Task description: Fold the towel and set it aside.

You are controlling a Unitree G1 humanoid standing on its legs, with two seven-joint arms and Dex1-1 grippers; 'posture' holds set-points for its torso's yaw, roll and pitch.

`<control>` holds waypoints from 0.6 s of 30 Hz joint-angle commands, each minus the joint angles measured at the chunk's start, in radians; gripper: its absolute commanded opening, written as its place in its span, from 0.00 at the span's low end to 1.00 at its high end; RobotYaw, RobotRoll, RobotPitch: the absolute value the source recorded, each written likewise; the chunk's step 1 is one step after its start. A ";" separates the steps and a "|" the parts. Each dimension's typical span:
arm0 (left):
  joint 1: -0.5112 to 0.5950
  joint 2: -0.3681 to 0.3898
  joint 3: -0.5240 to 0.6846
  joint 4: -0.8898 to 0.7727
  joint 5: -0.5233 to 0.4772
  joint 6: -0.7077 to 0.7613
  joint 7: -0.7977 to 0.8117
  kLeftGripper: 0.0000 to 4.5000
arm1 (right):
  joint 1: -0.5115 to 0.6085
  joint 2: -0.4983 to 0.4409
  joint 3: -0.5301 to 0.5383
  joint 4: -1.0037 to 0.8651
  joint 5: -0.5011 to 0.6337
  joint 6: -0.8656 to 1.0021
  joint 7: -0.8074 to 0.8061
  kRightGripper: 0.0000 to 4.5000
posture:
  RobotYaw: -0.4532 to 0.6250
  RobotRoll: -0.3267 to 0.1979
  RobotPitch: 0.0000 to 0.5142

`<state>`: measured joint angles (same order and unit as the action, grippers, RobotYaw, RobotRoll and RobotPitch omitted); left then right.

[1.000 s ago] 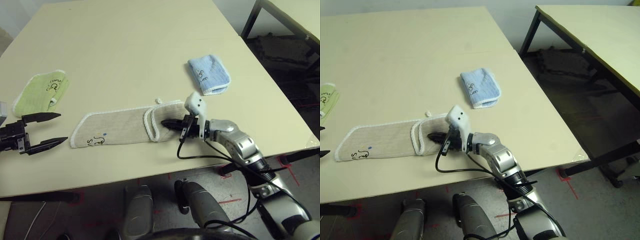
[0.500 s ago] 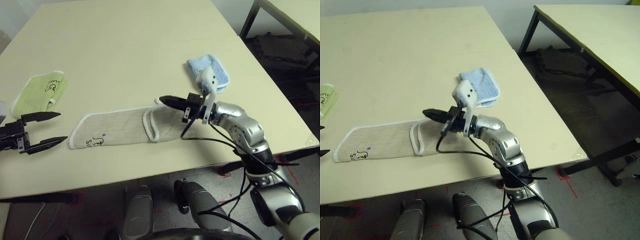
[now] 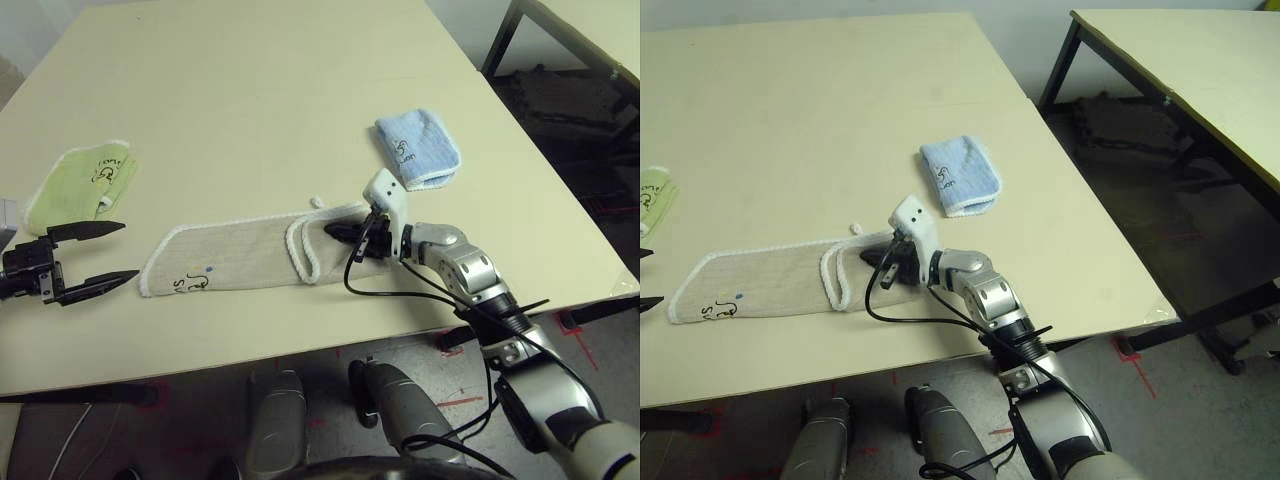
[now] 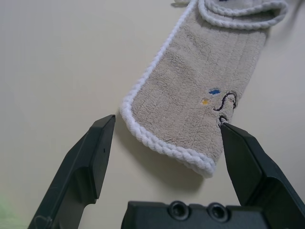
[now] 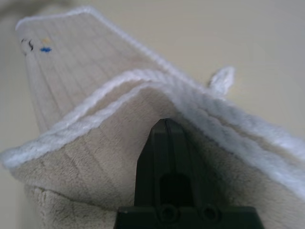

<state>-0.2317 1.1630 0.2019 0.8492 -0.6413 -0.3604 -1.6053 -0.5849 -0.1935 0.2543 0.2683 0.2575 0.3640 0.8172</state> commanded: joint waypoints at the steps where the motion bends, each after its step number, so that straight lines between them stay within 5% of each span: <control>1: 0.013 -0.003 0.017 -0.008 0.003 0.004 -0.009 1.00 | -0.045 0.004 -0.072 -0.027 0.039 -0.001 -0.008 0.00 | 0.39 0.62 0.40; 8: 0.005 0.001 0.013 -0.005 0.004 0.006 -0.009 1.00 | -0.047 -0.080 -0.119 -0.151 0.085 0.064 0.045 0.00 | 0.38 0.62 0.39; 18: -0.037 -0.019 -0.001 -0.014 0.023 0.018 -0.009 1.00 | -0.005 -0.046 -0.065 0.040 -0.008 -0.081 0.054 0.00 | 0.38 0.62 0.38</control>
<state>-0.2744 1.1436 0.2016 0.8434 -0.6304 -0.3503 -1.6053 -0.5815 -0.2408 0.1798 0.2881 0.2640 0.3079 0.8660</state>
